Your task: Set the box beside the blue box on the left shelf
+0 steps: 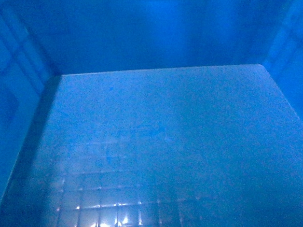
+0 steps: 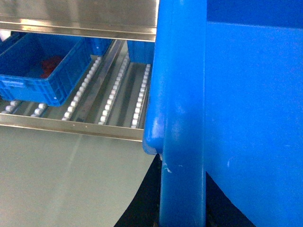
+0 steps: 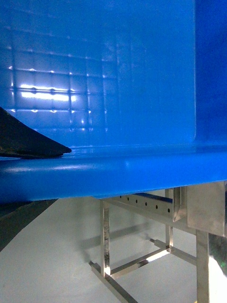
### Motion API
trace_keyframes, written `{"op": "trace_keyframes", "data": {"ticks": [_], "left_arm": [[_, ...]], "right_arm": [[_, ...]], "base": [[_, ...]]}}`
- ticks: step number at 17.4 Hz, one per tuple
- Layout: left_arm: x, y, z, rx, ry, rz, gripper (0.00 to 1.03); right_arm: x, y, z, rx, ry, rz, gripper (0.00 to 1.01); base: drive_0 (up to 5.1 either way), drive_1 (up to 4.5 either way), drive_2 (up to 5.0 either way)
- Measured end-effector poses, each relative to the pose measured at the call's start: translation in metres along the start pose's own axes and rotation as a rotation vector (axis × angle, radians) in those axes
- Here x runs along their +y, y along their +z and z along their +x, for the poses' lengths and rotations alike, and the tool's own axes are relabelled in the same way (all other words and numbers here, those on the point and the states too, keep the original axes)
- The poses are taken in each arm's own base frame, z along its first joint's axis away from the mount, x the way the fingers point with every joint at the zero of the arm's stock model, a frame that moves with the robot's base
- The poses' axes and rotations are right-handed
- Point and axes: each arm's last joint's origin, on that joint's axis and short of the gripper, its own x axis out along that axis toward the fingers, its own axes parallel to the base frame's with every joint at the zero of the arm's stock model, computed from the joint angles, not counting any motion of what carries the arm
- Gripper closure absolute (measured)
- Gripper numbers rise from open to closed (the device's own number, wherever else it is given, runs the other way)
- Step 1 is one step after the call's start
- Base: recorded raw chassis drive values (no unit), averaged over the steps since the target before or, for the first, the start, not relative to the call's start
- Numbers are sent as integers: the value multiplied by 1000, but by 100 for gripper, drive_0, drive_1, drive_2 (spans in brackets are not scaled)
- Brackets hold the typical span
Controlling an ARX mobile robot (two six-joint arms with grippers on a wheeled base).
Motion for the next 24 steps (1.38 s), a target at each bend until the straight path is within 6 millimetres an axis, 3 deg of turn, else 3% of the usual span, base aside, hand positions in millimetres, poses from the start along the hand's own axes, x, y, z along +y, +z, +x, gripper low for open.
{"op": "trace_keyframes", "data": {"ticks": [20, 24], "left_arm": [[0, 0, 0, 0, 1, 0, 95], [1, 0, 0, -5, 3, -3, 95]], "right_arm": [[0, 0, 0, 0, 0, 0, 91], [0, 0, 0, -1, 2, 1, 91]], "base": [[-502, 244, 244], [0, 0, 0]]}}
